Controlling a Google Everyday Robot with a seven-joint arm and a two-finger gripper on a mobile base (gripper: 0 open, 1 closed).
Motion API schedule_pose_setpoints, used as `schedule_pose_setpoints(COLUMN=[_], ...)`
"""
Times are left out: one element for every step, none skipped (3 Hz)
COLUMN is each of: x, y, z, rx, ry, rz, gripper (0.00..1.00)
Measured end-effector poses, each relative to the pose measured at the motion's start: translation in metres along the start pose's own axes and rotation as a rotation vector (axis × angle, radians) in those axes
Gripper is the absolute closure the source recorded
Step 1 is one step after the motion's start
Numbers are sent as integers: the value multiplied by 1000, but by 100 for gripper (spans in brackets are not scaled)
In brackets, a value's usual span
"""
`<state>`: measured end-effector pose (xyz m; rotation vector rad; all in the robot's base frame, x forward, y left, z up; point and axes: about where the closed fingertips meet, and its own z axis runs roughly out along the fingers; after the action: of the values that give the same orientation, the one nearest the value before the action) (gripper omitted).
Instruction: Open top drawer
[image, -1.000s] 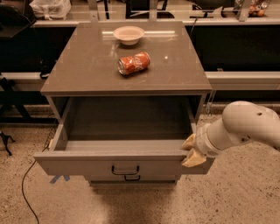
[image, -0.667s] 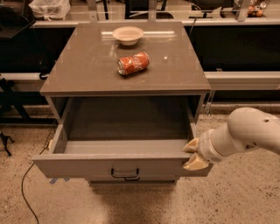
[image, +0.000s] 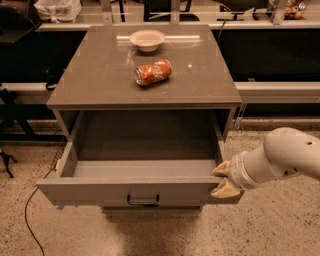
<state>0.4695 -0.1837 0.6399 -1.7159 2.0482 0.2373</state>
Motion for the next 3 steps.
schedule_pose_setpoints(x=[0, 0, 0], y=[0, 0, 0], z=[0, 0, 0], rx=[0, 0, 0], ry=[0, 0, 0], rz=[0, 0, 0], gripper=[100, 83, 59])
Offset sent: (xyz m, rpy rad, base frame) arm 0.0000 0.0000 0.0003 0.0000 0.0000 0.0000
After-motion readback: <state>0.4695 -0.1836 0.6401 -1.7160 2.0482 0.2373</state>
